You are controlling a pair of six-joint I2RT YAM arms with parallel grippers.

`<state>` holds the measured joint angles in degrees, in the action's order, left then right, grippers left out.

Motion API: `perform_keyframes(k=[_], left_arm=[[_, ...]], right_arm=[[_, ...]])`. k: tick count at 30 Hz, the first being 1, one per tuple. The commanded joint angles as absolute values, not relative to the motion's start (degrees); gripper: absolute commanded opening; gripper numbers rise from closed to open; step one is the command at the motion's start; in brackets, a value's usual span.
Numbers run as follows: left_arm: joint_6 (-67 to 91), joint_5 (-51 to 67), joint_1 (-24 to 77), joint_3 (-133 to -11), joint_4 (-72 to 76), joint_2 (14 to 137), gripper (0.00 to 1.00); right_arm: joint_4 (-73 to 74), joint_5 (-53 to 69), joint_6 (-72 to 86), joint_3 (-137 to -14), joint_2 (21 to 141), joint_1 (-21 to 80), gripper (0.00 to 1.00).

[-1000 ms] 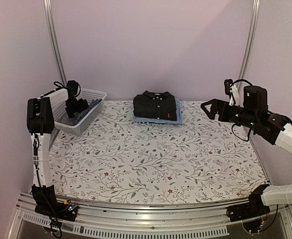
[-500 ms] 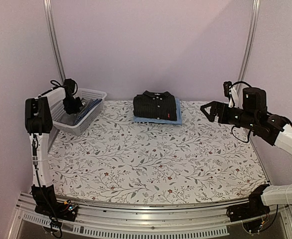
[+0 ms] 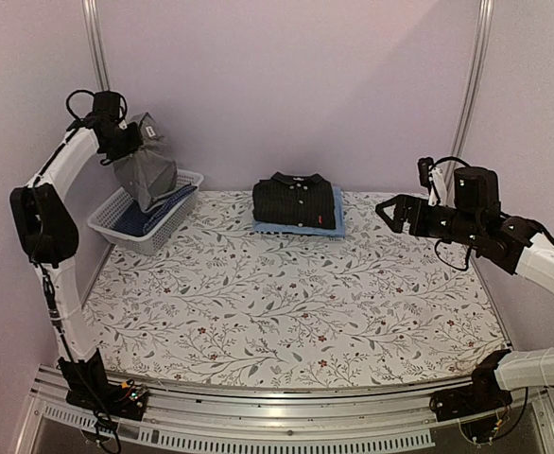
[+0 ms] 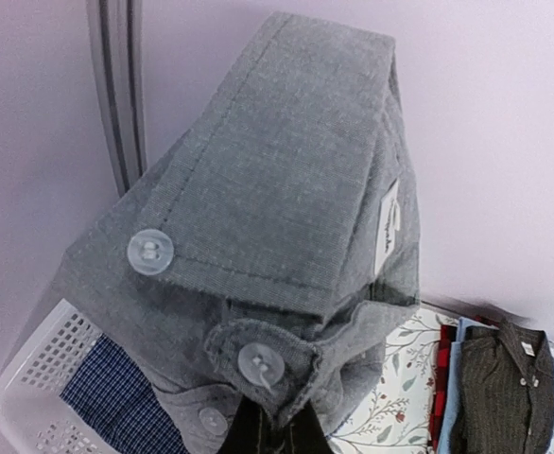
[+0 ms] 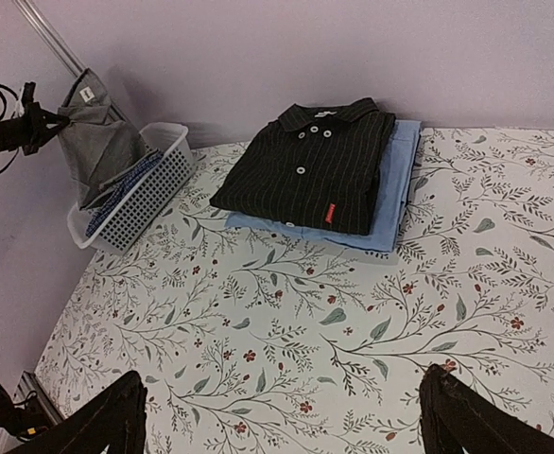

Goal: Fold and stack the long sleeve shirts
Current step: Pick up the square-folded shirt from the bin, then place the crumpled shirt at the center of the board.

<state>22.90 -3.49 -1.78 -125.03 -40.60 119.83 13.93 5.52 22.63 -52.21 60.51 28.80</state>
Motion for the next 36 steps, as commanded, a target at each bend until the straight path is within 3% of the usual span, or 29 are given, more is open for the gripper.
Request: perform_keyframes(k=[1, 11, 17, 23, 30, 32, 34, 36], left_arm=[[18.46, 1.0, 4.98, -126.12, -35.48, 113.46, 0.0], [14.16, 7.32, 26.1, -125.52, -27.12, 102.58, 0.0], [20.41, 13.73, 38.17, -121.85, -21.15, 99.41, 0.0], [28.97, 15.92, 38.55, -102.4, -10.8, 92.84, 0.0], [31.53, 25.32, 29.54, -73.63, -2.52, 94.82, 0.02], [31.31, 26.61, 28.23, -67.12, -1.31, 97.55, 0.1], [30.5, 25.97, 27.67, -64.69, -2.7, 100.19, 0.31], [29.98, 23.92, 27.6, -63.74, -4.28, 100.22, 0.43]], right_arm=[[12.11, 5.76, 23.07, -52.57, 61.63, 28.53, 0.99], [12.38, 2.37, 22.72, -53.61, 62.02, 28.53, 0.99], [13.01, -3.16, 22.9, -54.29, 61.11, 28.48, 0.99], [12.94, -4.83, 22.64, -54.54, 60.6, 28.49, 0.99], [12.63, -2.24, 22.52, -53.48, 63.49, 28.5, 0.99], [12.01, -0.75, 22.39, -52.47, 64.79, 28.48, 0.99], [11.09, 3.19, 21.71, -51.2, 66.77, 28.48, 0.99], [10.5, 6.74, 21.16, -50.18, 68.94, 28.59, 0.99]])
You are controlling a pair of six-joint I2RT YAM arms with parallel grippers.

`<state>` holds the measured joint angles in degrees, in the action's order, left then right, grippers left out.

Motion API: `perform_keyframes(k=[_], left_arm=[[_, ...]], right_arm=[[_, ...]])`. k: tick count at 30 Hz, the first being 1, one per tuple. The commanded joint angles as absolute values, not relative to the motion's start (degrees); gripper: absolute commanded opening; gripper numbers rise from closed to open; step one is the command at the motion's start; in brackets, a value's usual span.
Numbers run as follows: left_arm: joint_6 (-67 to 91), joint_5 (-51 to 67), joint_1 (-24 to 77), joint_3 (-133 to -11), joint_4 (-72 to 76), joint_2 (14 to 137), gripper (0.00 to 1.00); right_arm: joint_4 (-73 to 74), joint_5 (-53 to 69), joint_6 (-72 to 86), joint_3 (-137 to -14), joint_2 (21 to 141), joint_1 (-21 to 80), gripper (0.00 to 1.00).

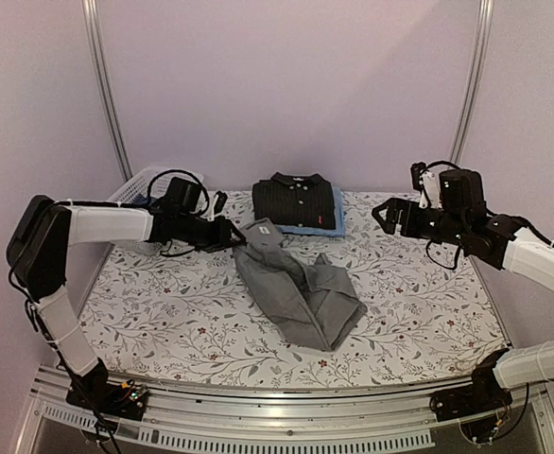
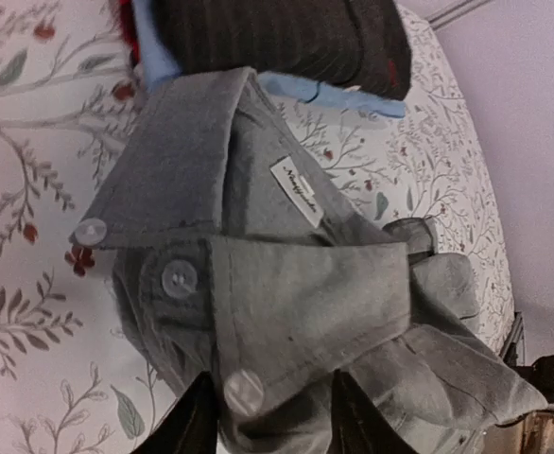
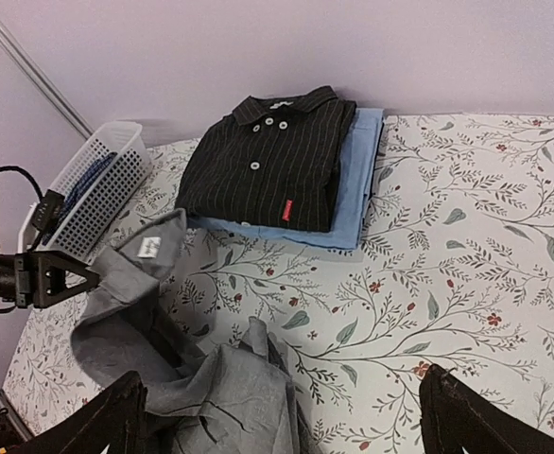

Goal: Fold and stack the long sleeve shirts
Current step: Place the crumpled shirt at the center of the board, then flatten out the crumpled shirt at the center of the board.

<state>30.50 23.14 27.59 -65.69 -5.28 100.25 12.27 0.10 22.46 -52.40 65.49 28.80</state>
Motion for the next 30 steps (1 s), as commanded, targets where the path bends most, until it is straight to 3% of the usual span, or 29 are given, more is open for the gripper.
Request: perform_keyframes(k=[1, 6, 10, 19, 22, 28, 30], left_arm=[[29.99, 22.86, 27.61, -63.48, -5.06, 99.62, 0.52], [31.75, 16.04, 27.85, -63.05, -9.65, 95.35, 0.68], [31.82, 12.04, 28.95, -62.61, -13.21, 90.78, 0.69], [33.97, 14.43, 34.94, -63.95, -16.94, 86.26, 0.68], [34.52, 14.71, 36.89, -64.04, -16.1, 86.13, 0.68], [33.88, 15.04, 39.91, -64.66, -15.99, 86.18, 0.68], [33.62, 15.11, 40.31, -64.56, -15.88, 85.42, 0.68]], right_arm=[[10.35, 8.07, 21.11, -49.73, 69.9, 28.68, 0.99], [8.7, 9.63, 20.01, -46.37, 75.01, 32.95, 0.99], [6.99, 10.78, 19.97, -44.22, 78.84, 35.09, 0.99], [-1.86, 17.05, 24.42, -39.44, 85.08, 37.35, 0.76], [-4.39, 18.22, 26.21, -39.63, 87.6, 38.15, 0.6], [-2.78, 16.27, 27.62, -44.23, 89.43, 39.48, 0.1], [-0.52, 15.17, 26.94, -46.48, 88.24, 40.07, 0.0]])
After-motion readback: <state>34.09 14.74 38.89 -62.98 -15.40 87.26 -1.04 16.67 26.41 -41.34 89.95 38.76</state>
